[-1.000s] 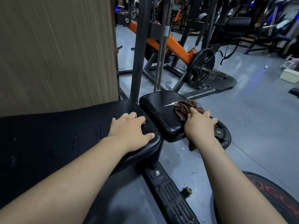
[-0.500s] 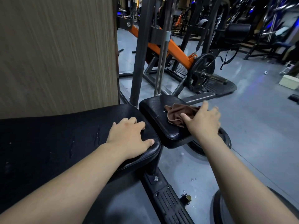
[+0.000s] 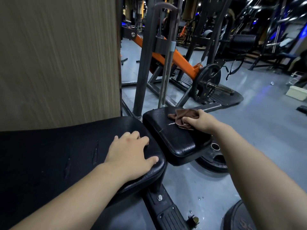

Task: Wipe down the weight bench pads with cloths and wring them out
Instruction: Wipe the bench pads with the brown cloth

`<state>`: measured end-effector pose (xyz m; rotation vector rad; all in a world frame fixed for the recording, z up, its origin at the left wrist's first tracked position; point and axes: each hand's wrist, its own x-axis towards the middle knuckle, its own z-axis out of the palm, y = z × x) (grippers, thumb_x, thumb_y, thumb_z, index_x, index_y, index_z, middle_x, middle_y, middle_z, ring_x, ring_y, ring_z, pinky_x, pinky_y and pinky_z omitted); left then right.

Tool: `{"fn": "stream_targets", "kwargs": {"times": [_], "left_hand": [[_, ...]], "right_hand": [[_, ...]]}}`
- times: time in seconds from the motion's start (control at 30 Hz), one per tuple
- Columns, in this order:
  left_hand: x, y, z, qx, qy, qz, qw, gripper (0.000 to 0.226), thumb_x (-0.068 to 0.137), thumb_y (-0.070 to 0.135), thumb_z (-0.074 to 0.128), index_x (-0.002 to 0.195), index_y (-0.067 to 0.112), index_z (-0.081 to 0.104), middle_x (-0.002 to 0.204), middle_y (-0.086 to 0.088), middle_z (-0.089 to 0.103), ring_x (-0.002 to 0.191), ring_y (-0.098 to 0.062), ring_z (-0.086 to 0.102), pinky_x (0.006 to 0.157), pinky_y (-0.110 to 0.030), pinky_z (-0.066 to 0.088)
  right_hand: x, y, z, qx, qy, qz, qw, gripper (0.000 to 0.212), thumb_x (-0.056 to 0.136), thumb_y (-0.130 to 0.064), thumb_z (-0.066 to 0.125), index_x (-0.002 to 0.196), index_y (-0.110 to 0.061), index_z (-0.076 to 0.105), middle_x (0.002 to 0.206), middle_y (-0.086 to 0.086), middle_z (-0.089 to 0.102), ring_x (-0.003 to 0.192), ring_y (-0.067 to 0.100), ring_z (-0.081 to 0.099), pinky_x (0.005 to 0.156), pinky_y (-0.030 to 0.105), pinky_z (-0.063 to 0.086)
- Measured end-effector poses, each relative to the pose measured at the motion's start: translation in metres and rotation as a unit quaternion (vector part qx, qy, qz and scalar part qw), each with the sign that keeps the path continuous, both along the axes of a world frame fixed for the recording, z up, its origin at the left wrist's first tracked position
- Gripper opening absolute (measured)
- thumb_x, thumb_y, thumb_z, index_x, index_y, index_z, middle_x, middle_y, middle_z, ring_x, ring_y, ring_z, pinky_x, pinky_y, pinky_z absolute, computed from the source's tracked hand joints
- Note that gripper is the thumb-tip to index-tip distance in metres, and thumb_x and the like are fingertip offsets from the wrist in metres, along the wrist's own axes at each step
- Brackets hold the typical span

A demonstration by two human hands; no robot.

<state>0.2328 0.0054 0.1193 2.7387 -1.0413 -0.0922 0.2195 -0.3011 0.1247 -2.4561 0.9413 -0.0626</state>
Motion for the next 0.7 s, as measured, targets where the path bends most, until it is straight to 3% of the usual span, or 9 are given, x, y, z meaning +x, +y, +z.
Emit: {"fn": "stream_targets", "kwargs": {"times": [0.1, 0.23, 0.37, 0.57, 0.7], "left_hand": [[0.0, 0.0, -0.001, -0.006, -0.005, 0.0, 1.0, 0.06, 0.081, 0.075, 0.047, 0.126, 0.036, 0.052, 0.12, 0.013, 0.048, 0.12, -0.015, 0.042, 0.115, -0.048, 0.028], [0.002, 0.001, -0.006, -0.014, -0.011, 0.0, 1.0, 0.059, 0.082, 0.075, 0.046, 0.127, 0.038, 0.051, 0.121, 0.013, 0.047, 0.12, -0.014, 0.041, 0.116, -0.049, 0.026], [0.003, 0.002, -0.009, -0.02, -0.02, 0.002, 1.0, 0.059, 0.082, 0.076, 0.045, 0.125, 0.037, 0.052, 0.12, 0.013, 0.047, 0.119, -0.014, 0.041, 0.115, -0.048, 0.027], [0.004, 0.002, -0.004, -0.017, -0.014, 0.004, 1.0, 0.059, 0.08, 0.076, 0.046, 0.124, 0.037, 0.053, 0.118, 0.013, 0.048, 0.118, -0.014, 0.042, 0.115, -0.05, 0.026], [0.003, 0.002, -0.005, -0.014, -0.017, 0.002, 1.0, 0.059, 0.081, 0.076, 0.045, 0.125, 0.037, 0.052, 0.119, 0.013, 0.048, 0.119, -0.014, 0.041, 0.115, -0.051, 0.026]], "right_hand": [[0.027, -0.005, 0.0, -0.004, -0.011, 0.04, 0.999, 0.082, 0.074, -0.07, 0.067, 0.138, -0.021, 0.048, 0.131, 0.004, 0.06, 0.121, 0.026, 0.055, 0.103, 0.036, 0.042], [0.062, 0.001, 0.0, -0.032, -0.008, 0.082, 0.996, 0.095, 0.062, -0.082, 0.058, 0.14, -0.028, 0.046, 0.131, 0.012, 0.057, 0.119, 0.029, 0.057, 0.103, 0.035, 0.044], [0.084, 0.006, 0.0, -0.058, 0.017, 0.115, 0.992, 0.08, 0.078, -0.074, 0.058, 0.144, -0.031, 0.044, 0.131, 0.013, 0.053, 0.121, 0.031, 0.054, 0.101, 0.033, 0.042], [0.105, 0.033, 0.004, -0.094, 0.058, 0.117, 0.987, 0.1, 0.057, -0.094, 0.041, 0.143, -0.043, 0.042, 0.14, 0.013, 0.041, 0.129, 0.039, 0.045, 0.11, 0.049, 0.038], [0.111, 0.062, 0.007, -0.15, 0.093, 0.121, 0.977, 0.098, 0.06, -0.096, 0.035, 0.143, -0.045, 0.04, 0.15, 0.009, 0.033, 0.138, 0.041, 0.034, 0.111, 0.058, 0.03]]}}
